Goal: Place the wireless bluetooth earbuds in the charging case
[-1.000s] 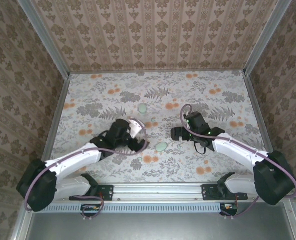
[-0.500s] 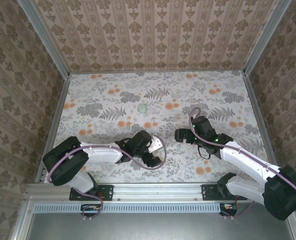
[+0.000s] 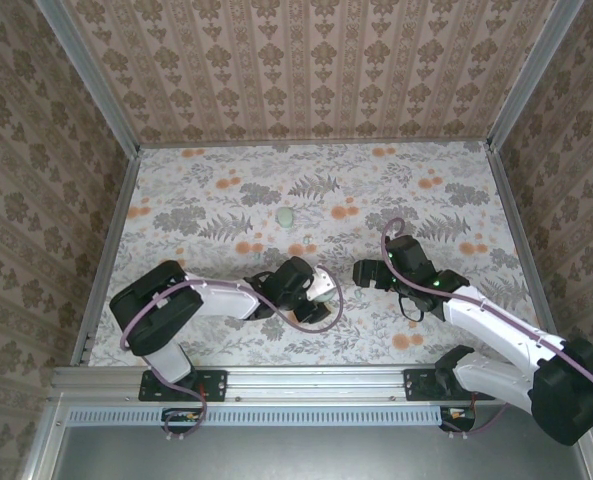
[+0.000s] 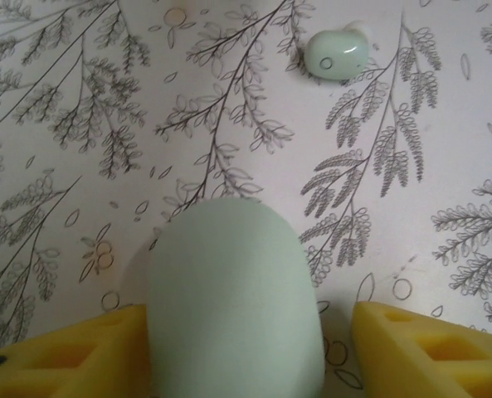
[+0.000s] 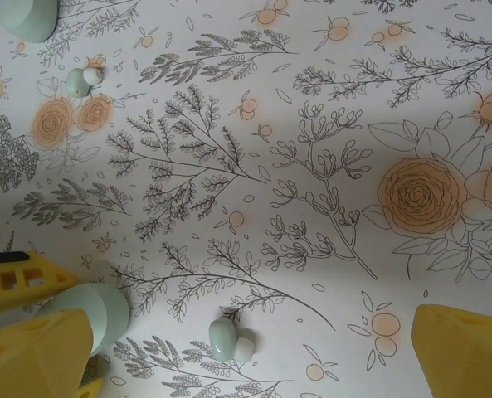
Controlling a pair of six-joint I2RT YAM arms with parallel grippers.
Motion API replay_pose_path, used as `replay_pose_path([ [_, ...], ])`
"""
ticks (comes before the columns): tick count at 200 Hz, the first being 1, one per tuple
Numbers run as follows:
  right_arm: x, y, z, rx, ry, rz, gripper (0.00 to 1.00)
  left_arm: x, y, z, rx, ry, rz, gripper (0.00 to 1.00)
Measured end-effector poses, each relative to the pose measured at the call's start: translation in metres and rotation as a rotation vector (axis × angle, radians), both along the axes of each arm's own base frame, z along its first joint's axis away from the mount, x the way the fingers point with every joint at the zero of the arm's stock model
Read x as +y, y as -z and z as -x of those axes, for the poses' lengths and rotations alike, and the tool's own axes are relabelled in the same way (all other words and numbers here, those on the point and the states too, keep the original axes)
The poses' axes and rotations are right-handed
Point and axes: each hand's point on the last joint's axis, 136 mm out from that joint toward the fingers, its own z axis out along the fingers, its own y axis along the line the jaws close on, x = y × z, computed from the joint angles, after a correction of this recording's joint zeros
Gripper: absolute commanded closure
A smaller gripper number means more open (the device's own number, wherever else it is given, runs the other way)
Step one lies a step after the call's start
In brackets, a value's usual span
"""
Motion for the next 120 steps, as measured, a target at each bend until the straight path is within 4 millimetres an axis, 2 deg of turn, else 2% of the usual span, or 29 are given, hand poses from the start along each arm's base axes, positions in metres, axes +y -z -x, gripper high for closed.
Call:
replay_pose_path([
  [21, 0.0, -0.001, 0.001, 0.001, 0.003, -0.002, 0.0, -0.001, -0.001, 0.002, 0.007, 0.014, 0.004, 0.61],
  [61, 0.001, -0.004, 0.004, 0.005, 0.005, -0.025, 0.0, 0.005, -0.009, -0.004, 0.023, -0.001, 0.019, 0.65],
  [81, 0.005, -0.008, 0.006, 0.013, 0.001, -0.067, 0.0, 0.009, -0.031, -0.011, 0.007, -0.017, 0.067, 0.65],
  [120, 0.029, -0.021, 0.009, 0.045, -0.036, -0.216, 0.03, 0.023, -0.091, -0.03, -0.064, -0.058, 0.205, 0.65],
])
